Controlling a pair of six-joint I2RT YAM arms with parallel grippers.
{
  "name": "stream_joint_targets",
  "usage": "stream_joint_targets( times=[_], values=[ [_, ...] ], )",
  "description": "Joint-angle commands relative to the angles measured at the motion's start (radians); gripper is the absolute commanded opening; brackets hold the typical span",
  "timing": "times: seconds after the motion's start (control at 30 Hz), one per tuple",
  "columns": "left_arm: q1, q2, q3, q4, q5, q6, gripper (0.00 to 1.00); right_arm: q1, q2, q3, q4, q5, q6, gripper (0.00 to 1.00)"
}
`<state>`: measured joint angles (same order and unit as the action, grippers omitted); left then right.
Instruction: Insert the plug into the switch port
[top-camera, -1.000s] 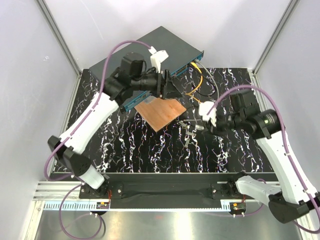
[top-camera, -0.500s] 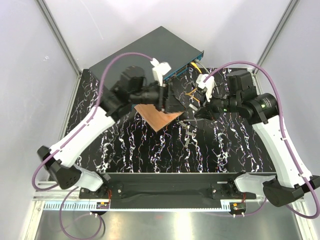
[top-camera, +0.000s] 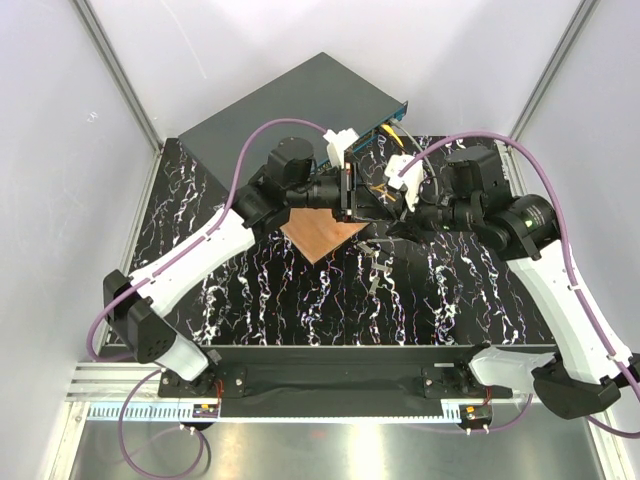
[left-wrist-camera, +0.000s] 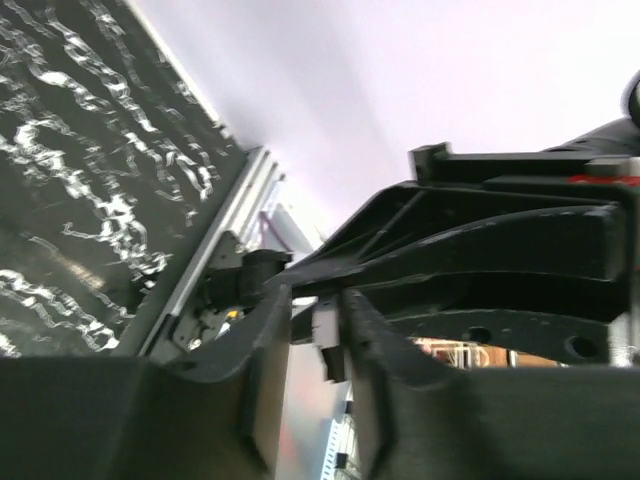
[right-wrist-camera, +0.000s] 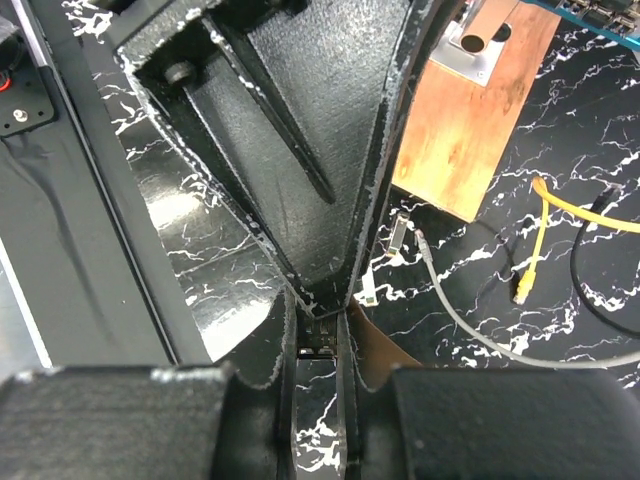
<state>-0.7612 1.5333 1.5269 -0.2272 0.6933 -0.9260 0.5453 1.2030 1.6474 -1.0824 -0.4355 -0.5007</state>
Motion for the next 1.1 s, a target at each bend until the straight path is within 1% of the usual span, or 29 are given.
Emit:
stream_joint_targets(
  times=[0.0,0.03,0.13,0.17,0.2,0.23,0.3,0.4,0.5,0.6,0.73,0.83,1.0,1.07],
  values=[
    [-0.004,-0.001,-0.022,0.107,0.046,-0.077,0.26,0.018,-0.029,0.002,0.064,0.014,-0.012,0.00],
    [-0.006,-0.001,-0.025,0.106,0.051,-0.080,0.18,0.019,-0.028,0.002,0.067,0.018,-0.009,0.00],
    [-0.003,-0.002,-0.033,0.112,0.054,-0.088,0.03,0.018,-0.031,-0.001,0.075,0.029,-0.006,0.00],
    [0.003,-0.007,-0.036,0.117,0.057,-0.089,0.00,0.019,-0.039,-0.008,0.081,0.029,-0.001,0.07],
    [0.008,-0.007,-0.042,0.124,0.060,-0.103,0.00,0.019,-0.048,-0.015,0.085,0.024,-0.004,0.33],
    [0.022,-0.010,-0.056,0.132,0.069,-0.112,0.00,0.019,-0.062,-0.029,0.093,0.024,-0.010,0.43],
    [0.037,-0.021,-0.074,0.160,0.078,-0.135,0.00,0.018,-0.126,-0.098,0.154,0.041,-0.009,0.55],
    [0.049,-0.035,-0.094,0.198,0.106,-0.152,0.00,0.019,-0.163,-0.141,0.168,0.043,-0.027,0.54],
    [0.045,-0.041,-0.106,0.221,0.112,-0.162,0.00,0.018,-0.140,-0.121,0.135,0.008,-0.044,0.54],
    [0.043,-0.045,-0.102,0.224,0.115,-0.165,0.00,0.019,-0.131,-0.129,0.136,-0.019,-0.053,0.56],
    [0.043,-0.053,-0.103,0.219,0.107,-0.159,0.00,0.019,-0.100,-0.120,0.125,-0.040,-0.064,0.56],
    [0.042,-0.055,-0.111,0.224,0.107,-0.168,0.00,0.019,-0.079,-0.113,0.127,-0.045,-0.056,0.52],
    [0.039,-0.058,-0.120,0.226,0.110,-0.174,0.00,0.019,-0.072,-0.109,0.164,-0.014,-0.050,0.38],
    [0.039,-0.056,-0.117,0.218,0.109,-0.178,0.00,0.019,-0.069,-0.109,0.168,-0.008,-0.052,0.37]
  ],
)
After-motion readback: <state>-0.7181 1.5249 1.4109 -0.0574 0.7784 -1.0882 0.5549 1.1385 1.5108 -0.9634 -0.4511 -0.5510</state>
